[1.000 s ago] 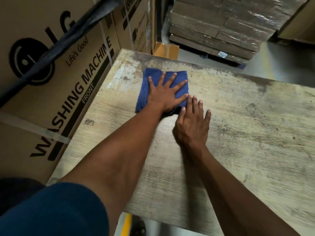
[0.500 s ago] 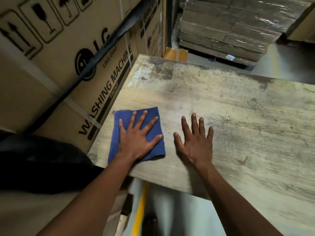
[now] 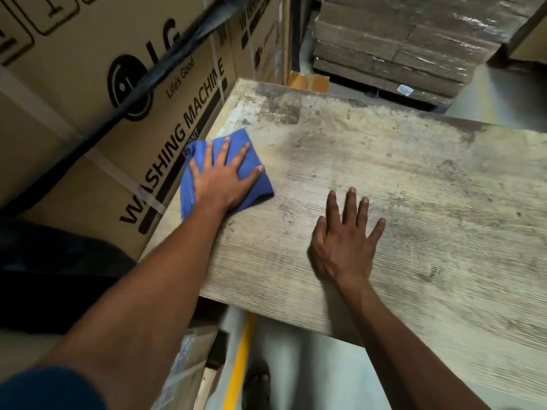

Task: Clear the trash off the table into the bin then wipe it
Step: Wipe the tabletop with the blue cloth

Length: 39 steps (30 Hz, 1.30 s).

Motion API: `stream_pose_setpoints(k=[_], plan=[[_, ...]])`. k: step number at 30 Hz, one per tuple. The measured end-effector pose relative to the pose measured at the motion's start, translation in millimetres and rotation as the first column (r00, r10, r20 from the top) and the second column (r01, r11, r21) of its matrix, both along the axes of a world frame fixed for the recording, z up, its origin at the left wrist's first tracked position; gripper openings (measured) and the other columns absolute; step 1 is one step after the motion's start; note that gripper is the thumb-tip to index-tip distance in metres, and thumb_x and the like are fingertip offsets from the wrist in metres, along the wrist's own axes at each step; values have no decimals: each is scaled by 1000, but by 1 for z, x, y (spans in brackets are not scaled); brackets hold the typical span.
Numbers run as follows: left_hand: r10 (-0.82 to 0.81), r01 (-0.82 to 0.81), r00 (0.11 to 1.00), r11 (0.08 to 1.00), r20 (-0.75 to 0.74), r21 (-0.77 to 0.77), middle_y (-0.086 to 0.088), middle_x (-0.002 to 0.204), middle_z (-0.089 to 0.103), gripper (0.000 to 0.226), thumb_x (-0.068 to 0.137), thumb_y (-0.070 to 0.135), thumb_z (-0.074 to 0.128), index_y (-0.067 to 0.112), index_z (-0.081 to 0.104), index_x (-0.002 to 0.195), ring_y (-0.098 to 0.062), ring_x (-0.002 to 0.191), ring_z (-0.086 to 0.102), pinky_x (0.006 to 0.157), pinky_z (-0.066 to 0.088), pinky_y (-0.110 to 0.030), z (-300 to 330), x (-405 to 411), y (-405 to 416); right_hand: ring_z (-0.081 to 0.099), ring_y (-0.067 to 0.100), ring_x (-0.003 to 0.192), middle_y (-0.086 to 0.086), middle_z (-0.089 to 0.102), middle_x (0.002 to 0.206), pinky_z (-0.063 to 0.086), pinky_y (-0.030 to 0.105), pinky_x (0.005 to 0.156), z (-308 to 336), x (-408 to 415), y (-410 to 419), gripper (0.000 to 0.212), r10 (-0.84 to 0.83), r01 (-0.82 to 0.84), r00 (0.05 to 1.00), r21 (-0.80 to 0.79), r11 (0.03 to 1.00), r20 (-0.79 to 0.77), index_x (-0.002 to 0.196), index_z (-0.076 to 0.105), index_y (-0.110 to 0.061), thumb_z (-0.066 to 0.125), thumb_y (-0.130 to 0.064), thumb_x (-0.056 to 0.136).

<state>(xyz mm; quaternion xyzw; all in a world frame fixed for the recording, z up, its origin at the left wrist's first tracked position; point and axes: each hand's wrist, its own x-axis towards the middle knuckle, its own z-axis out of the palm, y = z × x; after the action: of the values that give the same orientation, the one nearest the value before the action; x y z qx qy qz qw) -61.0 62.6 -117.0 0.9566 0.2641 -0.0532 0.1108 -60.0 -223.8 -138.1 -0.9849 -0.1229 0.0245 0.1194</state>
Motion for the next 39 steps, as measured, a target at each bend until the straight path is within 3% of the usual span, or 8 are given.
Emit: stream_pose_setpoints(k=[4,7,16,20,23,29,34,39], plan=[[148,-148,989,989,-6,0,12,181,-11,85,89,98,4,60,-4,166,-27,166,-18,126,-7,-74,-1,-61,-49,-15,28,167,1,-16,180,-5,70,128,2,0,0,66,-68,68,998,-1,998,-3,173,-2,-34,16,-48,110],[146,-146,989,989,-30,8,13,180,-14,83,91,95,4,60,-6,165,-28,165,-22,122,-10,-78,0,-59,-74,-12,28,167,1,-12,181,-3,71,128,4,-3,4,66,-69,69,998,9,998,14,173,0,-34,19,-46,111],[-306,307,952,952,-31,12,11,180,-16,79,95,92,8,60,-7,165,-31,166,-19,119,-12,-81,-6,71,-121,-5,28,168,-2,-3,182,-2,68,129,-2,2,5,66,-70,71,996,-15,997,49,173,8,-31,23,-41,110],[-394,394,919,919,12,11,14,181,-11,74,97,89,10,62,-3,165,-26,166,-19,123,-10,-76,-9,25,-140,8,28,168,5,10,181,6,60,133,-4,8,-6,71,-85,85,996,2,996,42,172,18,-14,30,-31,104],[-398,397,916,917,49,34,16,181,-9,74,97,90,12,63,-1,165,-22,167,-18,126,-8,-72,-11,-40,-142,13,32,167,9,14,180,15,57,133,-4,0,-19,69,-4,4,999,-15,1000,39,171,23,-12,33,-35,107],[-199,197,980,978,19,72,21,179,-12,79,91,98,14,67,-5,162,-20,167,-14,128,-6,-70,-2,-93,-78,-4,26,168,-3,-7,181,2,58,133,5,-30,-50,77,106,-103,994,-106,989,17,173,1,-37,14,-72,105],[113,-113,993,993,18,20,13,182,-6,86,90,99,12,60,2,166,-25,167,-12,131,0,-66,2,-91,-26,-6,27,168,-3,-9,181,1,60,133,5,-30,-48,75,108,-105,994,-96,990,25,172,-2,-39,12,-72,106],[338,-339,940,940,38,29,10,182,-6,84,93,95,6,57,1,168,-29,167,-12,125,-4,-74,-5,-133,-89,-3,25,168,-6,-4,181,2,61,132,6,-31,-45,68,84,-82,996,-60,995,26,172,4,-40,16,-61,109]])
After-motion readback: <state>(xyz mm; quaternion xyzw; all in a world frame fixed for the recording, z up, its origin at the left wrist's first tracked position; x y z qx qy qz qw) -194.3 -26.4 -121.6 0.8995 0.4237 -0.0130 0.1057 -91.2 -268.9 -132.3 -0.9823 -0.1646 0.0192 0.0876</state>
